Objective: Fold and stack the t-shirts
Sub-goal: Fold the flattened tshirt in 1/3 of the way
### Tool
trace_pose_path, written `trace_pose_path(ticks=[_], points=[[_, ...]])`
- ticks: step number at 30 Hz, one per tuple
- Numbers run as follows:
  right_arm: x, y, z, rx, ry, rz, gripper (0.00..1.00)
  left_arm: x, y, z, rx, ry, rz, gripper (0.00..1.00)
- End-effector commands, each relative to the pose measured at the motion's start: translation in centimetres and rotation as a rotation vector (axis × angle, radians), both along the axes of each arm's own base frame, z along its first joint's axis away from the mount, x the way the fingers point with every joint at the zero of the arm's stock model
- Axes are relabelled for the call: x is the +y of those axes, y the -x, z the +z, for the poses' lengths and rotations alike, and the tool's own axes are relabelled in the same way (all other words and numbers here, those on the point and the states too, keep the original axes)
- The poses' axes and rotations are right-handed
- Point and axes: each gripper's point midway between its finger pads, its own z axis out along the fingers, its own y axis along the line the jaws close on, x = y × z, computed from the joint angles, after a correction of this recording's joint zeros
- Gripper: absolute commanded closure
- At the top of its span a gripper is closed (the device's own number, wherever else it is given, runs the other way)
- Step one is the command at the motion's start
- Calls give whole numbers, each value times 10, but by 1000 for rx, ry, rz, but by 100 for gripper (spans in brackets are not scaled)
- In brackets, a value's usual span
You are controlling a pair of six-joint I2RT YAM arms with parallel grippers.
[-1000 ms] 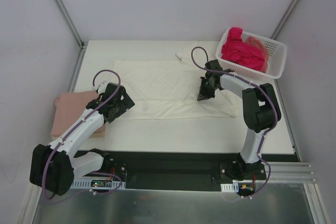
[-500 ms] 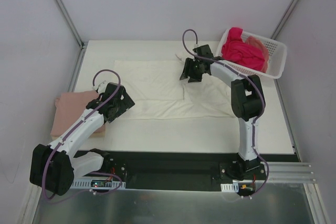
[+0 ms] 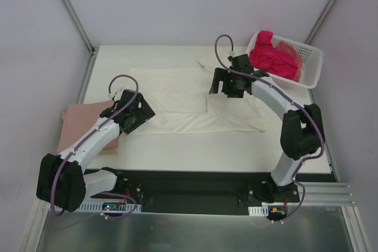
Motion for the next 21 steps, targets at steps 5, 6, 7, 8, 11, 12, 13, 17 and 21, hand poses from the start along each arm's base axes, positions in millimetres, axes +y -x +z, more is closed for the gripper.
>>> trace_pose_path(ticks=[5, 6, 7, 8, 11, 12, 13, 17, 21], points=[[-67, 38, -30, 91, 118, -108, 4, -44, -39, -2, 6, 98, -143, 1], [-69, 38, -38, 109, 127, -103, 4, -47, -42, -5, 15, 97, -154, 1], [-73, 37, -42, 125, 131, -113, 4, -50, -47, -11, 35, 99, -160, 1], [-76, 36, -47, 138, 135, -115, 4, -52, -50, -15, 44, 97, -163, 1], [-85, 34, -66, 204, 135, -139, 4, -55, -57, -30, 90, 85, -172, 1], [-89, 36, -75, 232, 140, -149, 4, -56, -57, -34, 102, 87, -176, 1], [-96, 42, -79, 269, 150, -161, 4, -58, -56, -42, 127, 88, -179, 1], [-116, 73, -100, 346, 201, -199, 4, -62, -40, -58, 194, 120, -192, 1], [-130, 102, -97, 350, 211, -238, 4, -58, -11, -70, 232, 107, -162, 1]])
